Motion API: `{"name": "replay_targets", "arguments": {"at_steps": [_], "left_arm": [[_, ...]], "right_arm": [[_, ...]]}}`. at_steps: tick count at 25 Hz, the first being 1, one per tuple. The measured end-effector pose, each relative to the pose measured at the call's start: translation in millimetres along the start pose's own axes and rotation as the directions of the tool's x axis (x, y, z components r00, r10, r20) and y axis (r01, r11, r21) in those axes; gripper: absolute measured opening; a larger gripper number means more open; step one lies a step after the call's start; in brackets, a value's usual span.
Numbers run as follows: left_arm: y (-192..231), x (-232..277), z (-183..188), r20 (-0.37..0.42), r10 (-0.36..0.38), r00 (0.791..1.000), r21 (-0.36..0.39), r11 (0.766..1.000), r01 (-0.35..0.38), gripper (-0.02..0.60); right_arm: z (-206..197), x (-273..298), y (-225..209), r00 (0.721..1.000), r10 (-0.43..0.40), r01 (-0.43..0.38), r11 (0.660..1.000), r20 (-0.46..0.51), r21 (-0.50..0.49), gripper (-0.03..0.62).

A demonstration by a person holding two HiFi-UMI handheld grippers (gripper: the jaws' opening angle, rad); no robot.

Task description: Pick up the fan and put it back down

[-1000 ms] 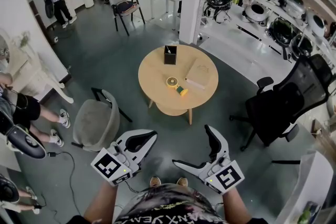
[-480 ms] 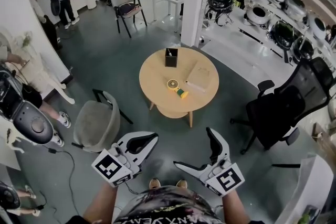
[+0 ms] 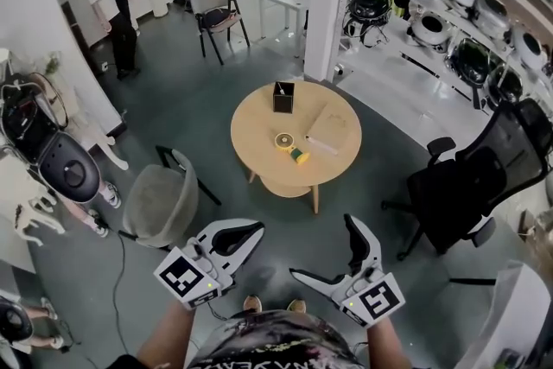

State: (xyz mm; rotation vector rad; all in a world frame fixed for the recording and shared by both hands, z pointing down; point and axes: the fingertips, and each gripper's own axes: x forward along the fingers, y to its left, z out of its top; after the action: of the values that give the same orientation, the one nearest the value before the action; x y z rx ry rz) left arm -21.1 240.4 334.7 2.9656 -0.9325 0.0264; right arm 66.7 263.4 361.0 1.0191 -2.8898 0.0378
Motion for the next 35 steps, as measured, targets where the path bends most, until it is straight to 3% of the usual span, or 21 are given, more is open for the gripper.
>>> {"name": "replay_targets", "arguments": {"at_steps": [10, 17, 23, 35], "left_arm": [[-38.2, 20.8, -10.3, -0.017, 0.025, 1.0, -0.001, 1.0, -0.025, 0.012], [-28.2, 29.9, -16.8, -0.027, 0.031, 0.999, -0.012, 0.999, -0.031, 0.012], [11.4, 49.3, -24.3, -0.023, 0.017, 1.0, -0.021, 1.0, -0.017, 0.012], [131.0, 93.1, -33.2, 0.001, -0.004, 1.0, -0.041, 0.999, 0.004, 0.012]], "right_arm": [[-11.9, -43.0, -18.4, 1.0, 0.015, -0.015, 1.0, 0.005, 0.005, 0.586], [-17.8, -34.3, -31.3, 1.0, 0.018, -0.018, 1.0, 0.0, 0.021, 0.586], [-24.2, -2.2, -57.6, 1.0, 0.011, -0.011, 1.0, -0.015, 0.018, 0.586], [-27.8, 100.6, -128.2, 0.999, -0.008, 0.009, 1.0, -0.035, 0.028, 0.586]]}}
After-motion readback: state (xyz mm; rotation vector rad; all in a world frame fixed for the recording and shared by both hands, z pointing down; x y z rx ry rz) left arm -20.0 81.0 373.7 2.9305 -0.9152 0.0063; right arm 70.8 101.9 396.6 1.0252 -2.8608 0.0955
